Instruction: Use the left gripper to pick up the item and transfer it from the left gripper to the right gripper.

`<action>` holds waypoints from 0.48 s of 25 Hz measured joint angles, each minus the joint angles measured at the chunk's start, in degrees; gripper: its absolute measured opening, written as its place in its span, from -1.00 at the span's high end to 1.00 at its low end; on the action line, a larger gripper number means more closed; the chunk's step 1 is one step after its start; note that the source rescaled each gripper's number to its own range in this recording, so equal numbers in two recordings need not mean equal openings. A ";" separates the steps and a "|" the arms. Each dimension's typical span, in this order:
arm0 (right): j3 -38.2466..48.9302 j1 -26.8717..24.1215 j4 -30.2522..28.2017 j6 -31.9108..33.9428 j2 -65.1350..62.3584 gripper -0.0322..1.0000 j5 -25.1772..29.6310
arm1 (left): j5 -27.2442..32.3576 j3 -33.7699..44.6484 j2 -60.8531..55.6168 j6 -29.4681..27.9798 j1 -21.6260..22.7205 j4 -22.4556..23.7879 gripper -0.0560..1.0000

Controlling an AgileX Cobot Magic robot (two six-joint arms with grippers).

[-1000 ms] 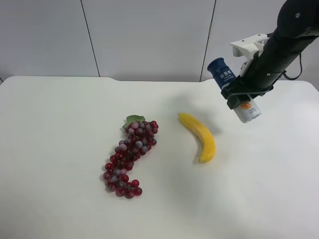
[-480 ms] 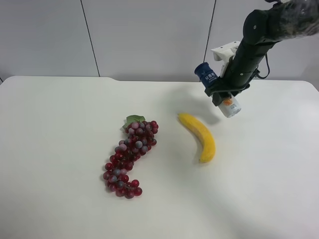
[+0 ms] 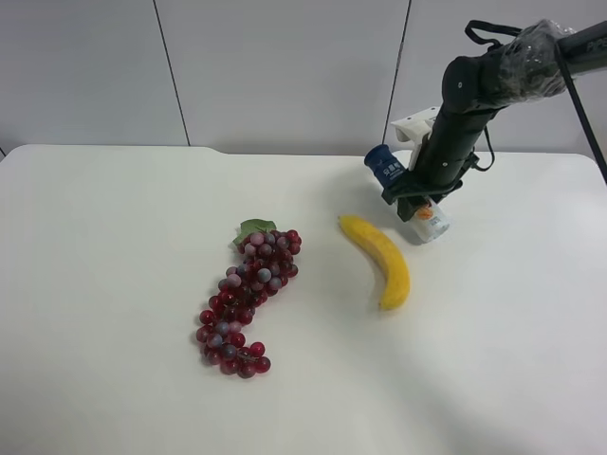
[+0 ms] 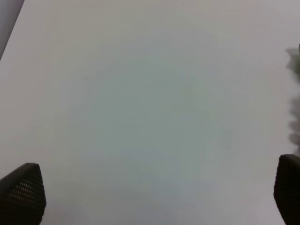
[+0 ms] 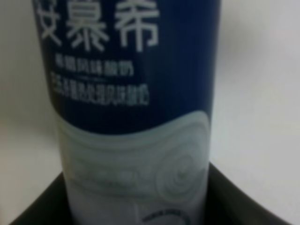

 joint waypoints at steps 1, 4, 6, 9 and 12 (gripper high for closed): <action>0.00 0.00 0.00 0.00 0.00 0.94 -0.21 | 0.00 0.00 0.00 0.00 0.00 0.00 -1.00; -0.12 0.00 0.00 0.00 0.00 0.94 -0.53 | 0.00 0.00 0.00 -0.04 0.00 0.02 -1.00; -0.17 0.00 0.00 0.00 0.00 0.94 -0.53 | 0.00 0.00 0.00 -0.04 0.00 0.07 -1.00; -0.17 0.00 0.00 0.00 0.00 0.94 -0.53 | 0.00 0.00 0.00 -0.04 0.00 0.07 -1.00; -0.17 0.00 0.00 0.00 0.00 0.94 -0.53 | 0.00 0.00 0.00 -0.04 0.00 0.07 -1.00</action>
